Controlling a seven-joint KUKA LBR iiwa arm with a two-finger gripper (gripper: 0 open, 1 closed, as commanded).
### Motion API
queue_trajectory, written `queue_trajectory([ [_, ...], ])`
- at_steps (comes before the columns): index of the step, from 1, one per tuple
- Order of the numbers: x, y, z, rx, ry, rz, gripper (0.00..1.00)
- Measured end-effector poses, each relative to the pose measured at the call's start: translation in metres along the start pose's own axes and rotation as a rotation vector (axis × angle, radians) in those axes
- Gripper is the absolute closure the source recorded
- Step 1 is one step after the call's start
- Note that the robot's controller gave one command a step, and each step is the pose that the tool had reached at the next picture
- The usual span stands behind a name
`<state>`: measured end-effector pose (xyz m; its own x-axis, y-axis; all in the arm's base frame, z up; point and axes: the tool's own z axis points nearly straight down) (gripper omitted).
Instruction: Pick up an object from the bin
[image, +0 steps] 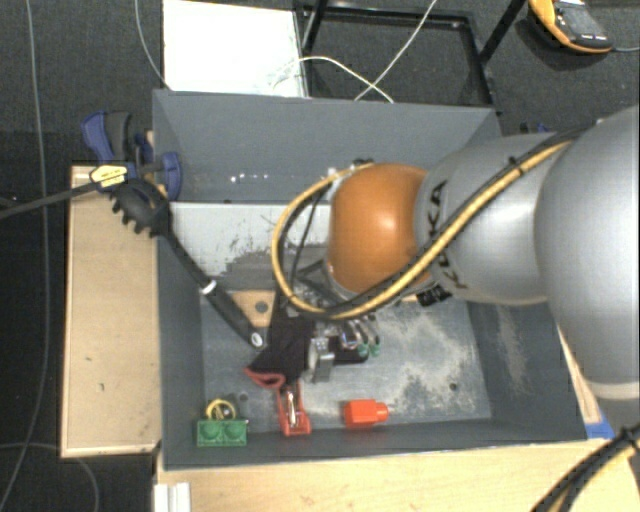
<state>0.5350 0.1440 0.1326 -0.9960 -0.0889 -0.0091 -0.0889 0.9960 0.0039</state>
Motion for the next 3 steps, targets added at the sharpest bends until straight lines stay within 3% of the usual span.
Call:
queue_trajectory([
  [1, 0.011, -0.003, 0.051, -0.002, 0.002, 0.138, 0.0],
  [2, 0.038, 0.018, 0.056, -0.003, -0.029, -0.232, 0.0],
  [3, 0.01, 0.015, 0.015, -0.003, -0.005, 0.131, 0.0],
])
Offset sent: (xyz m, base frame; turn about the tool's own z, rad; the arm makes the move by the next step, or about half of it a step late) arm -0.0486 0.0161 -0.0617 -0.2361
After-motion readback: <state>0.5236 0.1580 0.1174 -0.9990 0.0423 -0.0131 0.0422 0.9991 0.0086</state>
